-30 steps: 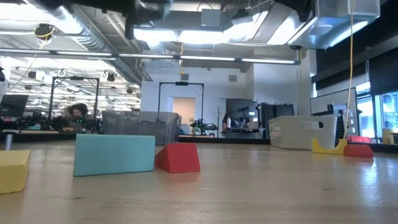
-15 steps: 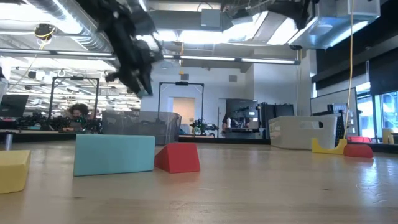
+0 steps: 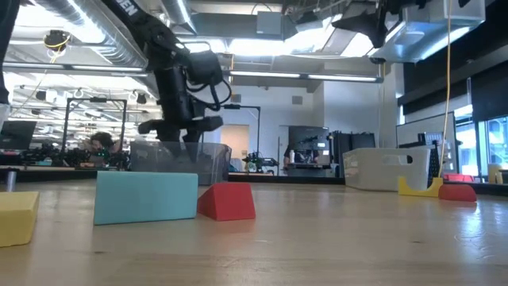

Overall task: Sort & place blocks by color
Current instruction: Put the top light blue block into the black bin, then put the right light blue block into the black bin

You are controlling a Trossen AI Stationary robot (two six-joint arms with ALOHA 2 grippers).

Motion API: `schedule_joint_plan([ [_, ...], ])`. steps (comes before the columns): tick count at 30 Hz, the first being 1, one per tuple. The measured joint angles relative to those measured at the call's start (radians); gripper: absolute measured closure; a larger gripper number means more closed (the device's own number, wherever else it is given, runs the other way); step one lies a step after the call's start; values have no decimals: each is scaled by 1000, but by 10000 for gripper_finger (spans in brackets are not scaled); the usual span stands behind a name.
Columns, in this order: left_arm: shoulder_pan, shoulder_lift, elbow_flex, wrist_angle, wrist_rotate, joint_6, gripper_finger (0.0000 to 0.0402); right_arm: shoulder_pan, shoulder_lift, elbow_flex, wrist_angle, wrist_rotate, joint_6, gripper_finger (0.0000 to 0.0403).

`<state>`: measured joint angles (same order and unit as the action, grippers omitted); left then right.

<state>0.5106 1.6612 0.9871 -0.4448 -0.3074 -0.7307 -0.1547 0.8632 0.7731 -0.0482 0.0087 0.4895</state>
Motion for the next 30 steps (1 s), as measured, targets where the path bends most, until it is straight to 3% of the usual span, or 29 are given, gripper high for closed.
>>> schedule_joint_plan([
  [7,21,28,0,0,-1,0,276,0,18,0,2,0,4,73],
  [14,43,28,0,7,6,5,191,0,19,0,1,-1,4,73],
  [20,60,19,10,8,76,59,155,0,19,0,1,-1,4,73],
  [30,14,-234,47,38,174,221,152,0,19,0,6,-2,4,73],
])
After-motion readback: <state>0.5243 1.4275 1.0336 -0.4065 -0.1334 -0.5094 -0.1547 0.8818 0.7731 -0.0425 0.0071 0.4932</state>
